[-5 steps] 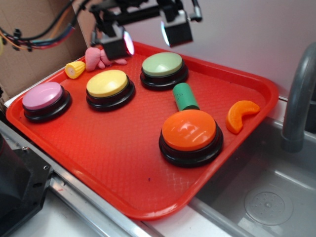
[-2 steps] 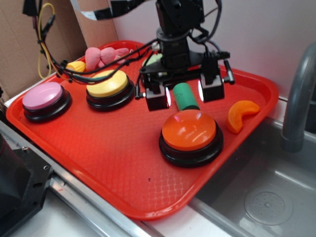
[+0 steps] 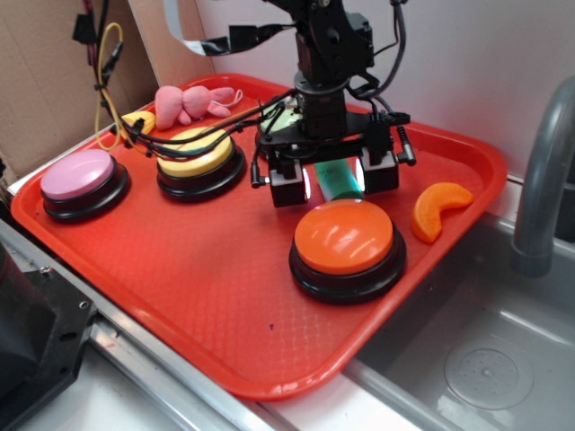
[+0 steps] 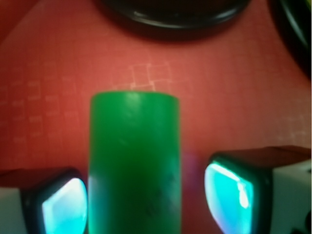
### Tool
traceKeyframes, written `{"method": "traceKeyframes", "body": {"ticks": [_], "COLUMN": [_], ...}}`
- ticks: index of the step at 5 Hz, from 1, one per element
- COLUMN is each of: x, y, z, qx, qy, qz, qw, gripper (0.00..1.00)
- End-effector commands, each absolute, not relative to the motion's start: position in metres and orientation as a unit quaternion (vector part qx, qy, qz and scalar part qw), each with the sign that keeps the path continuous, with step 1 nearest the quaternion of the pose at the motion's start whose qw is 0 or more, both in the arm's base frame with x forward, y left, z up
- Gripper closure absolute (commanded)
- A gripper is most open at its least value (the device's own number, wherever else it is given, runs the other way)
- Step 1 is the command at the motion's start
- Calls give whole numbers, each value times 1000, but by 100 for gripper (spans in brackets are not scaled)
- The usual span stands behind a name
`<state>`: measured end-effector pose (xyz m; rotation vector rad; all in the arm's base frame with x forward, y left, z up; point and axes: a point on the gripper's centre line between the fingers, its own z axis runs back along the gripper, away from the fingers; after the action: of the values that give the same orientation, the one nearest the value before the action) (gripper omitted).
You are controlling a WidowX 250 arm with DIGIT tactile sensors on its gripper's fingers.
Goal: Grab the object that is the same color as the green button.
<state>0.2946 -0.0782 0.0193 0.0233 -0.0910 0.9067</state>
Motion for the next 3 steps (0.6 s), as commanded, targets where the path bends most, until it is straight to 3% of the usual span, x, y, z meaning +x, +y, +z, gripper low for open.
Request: {"method": "traceKeyframes", "body": {"ticks": [1,2,3], "x": [312,315,311], "y": [-72,-65,-49], "z": [29,43,76], "qx": [-6,19,28], "qy": [-47,-21,40], "qz": [396,357,248], "qw": [917,934,967], "gripper": [100,100,100]}}
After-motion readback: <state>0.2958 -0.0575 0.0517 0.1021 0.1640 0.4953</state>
